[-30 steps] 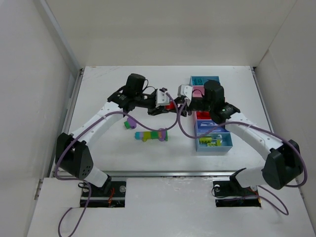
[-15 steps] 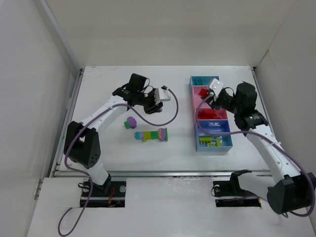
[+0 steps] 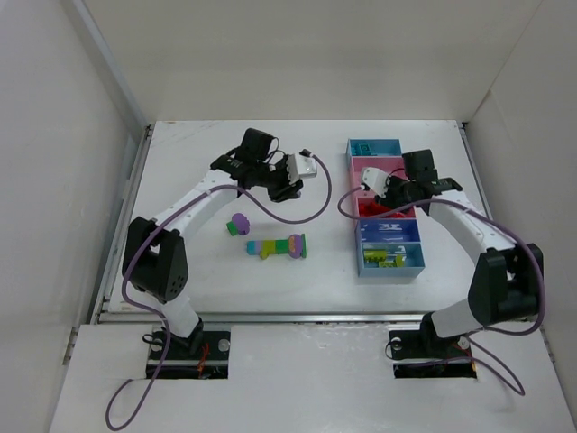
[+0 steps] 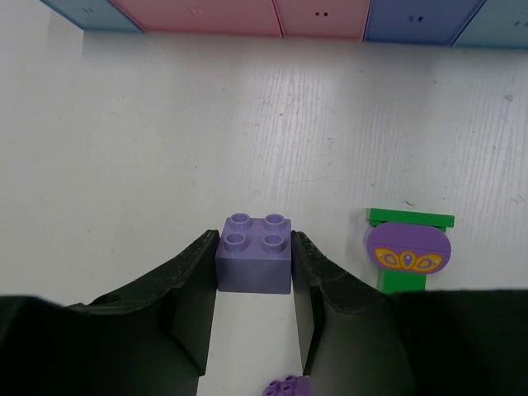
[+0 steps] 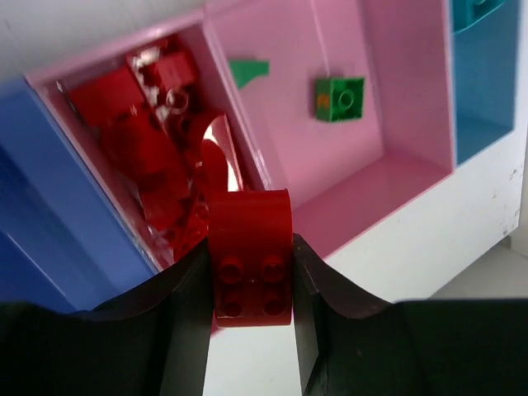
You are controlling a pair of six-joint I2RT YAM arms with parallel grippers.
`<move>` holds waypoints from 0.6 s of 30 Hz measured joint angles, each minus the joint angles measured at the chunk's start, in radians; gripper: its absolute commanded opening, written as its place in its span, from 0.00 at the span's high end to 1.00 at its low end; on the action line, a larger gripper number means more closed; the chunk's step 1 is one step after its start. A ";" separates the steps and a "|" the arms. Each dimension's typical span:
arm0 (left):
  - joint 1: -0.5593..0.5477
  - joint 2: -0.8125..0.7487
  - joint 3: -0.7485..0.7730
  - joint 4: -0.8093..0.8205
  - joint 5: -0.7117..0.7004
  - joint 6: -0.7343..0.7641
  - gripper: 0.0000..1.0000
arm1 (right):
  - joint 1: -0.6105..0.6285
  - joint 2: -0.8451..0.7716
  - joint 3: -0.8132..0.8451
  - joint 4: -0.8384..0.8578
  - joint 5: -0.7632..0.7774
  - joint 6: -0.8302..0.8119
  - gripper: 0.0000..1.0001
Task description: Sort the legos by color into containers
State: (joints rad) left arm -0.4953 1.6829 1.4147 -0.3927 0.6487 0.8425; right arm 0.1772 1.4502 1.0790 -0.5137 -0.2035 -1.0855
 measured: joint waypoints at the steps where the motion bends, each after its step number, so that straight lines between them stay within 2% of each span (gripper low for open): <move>1: 0.000 0.004 0.002 0.002 -0.001 -0.004 1.00 | 0.000 0.011 0.002 -0.016 0.020 -0.021 0.90; 3: 0.000 0.010 0.002 0.003 -0.006 -0.010 1.00 | 0.000 0.031 0.014 -0.045 0.049 -0.055 0.82; 4: 0.000 0.011 0.002 0.003 -0.009 -0.011 1.00 | 0.000 0.038 0.020 -0.053 0.059 -0.068 0.69; 7: 0.000 0.017 0.002 0.005 -0.012 -0.014 1.00 | 0.000 0.051 0.027 -0.063 0.080 -0.094 0.46; 8: 0.000 0.019 0.002 0.005 -0.013 -0.015 1.00 | 0.000 0.052 0.027 -0.066 0.086 -0.098 0.27; 10: 0.000 0.027 0.008 0.007 -0.014 -0.015 1.00 | 0.000 0.054 0.027 -0.068 0.096 -0.108 0.06; 11: 0.000 0.033 0.014 0.007 -0.015 -0.015 1.00 | 0.000 0.054 0.027 -0.069 0.098 -0.113 0.01; 18: 0.000 0.063 0.068 0.015 0.008 -0.018 1.00 | 0.000 0.042 0.027 -0.056 0.117 -0.114 0.00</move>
State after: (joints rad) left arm -0.4953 1.7458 1.4822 -0.3779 0.6571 0.8246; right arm 0.1772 1.4925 1.1057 -0.5701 -0.0860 -1.1999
